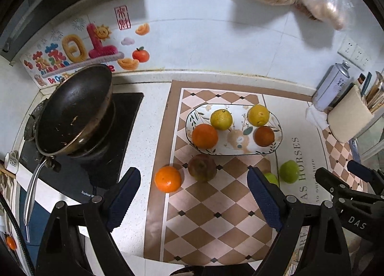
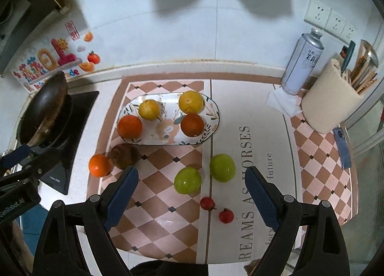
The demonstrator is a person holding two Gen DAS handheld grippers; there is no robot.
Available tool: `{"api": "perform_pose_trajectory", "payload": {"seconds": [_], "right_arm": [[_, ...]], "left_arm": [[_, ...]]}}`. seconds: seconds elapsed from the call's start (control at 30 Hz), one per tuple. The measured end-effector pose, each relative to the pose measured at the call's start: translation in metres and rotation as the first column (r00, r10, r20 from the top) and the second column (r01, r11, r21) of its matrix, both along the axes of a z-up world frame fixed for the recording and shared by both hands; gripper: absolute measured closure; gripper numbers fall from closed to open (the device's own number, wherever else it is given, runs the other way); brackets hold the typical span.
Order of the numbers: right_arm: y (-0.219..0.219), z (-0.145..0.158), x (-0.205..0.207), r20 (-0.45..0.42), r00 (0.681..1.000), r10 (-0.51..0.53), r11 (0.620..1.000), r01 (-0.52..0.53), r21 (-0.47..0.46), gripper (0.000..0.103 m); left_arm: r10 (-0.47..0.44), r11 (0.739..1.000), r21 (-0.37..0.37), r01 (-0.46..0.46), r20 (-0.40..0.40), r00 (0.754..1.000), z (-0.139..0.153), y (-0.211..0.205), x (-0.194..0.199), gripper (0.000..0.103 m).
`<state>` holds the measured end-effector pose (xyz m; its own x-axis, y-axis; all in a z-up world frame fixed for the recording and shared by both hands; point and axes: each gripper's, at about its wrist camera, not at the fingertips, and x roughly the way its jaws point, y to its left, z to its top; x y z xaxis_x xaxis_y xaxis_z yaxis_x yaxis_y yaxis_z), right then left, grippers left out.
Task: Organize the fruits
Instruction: 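Open both tools and lift them away from the plate, then grasp another orange with the left tool while the right tool grasps a green apple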
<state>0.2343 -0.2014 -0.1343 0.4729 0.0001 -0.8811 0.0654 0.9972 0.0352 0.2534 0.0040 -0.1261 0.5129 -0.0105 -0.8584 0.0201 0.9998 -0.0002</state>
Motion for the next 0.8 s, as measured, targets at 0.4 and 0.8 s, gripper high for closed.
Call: {"api": "perform_pose_trajectory", "payload": {"seconds": [0.4,0.8], "right_arm": [[-0.003,0.038,-0.038,0.086,0.996,-0.002,1.0,-0.001,0.031,0.01],[-0.021,0.008,-0.024,0.018,1.0,-0.025,0.989,0.023,0.147,0.01]], "left_arm": [[0.002,1.0,-0.003,-0.002,0.074,0.997,0.027,-0.003,-0.034,0.012],[0.022,0.999,-0.028,-0.021,0.02,1.0,0.013,0.002,-0.02,0.002]]}}
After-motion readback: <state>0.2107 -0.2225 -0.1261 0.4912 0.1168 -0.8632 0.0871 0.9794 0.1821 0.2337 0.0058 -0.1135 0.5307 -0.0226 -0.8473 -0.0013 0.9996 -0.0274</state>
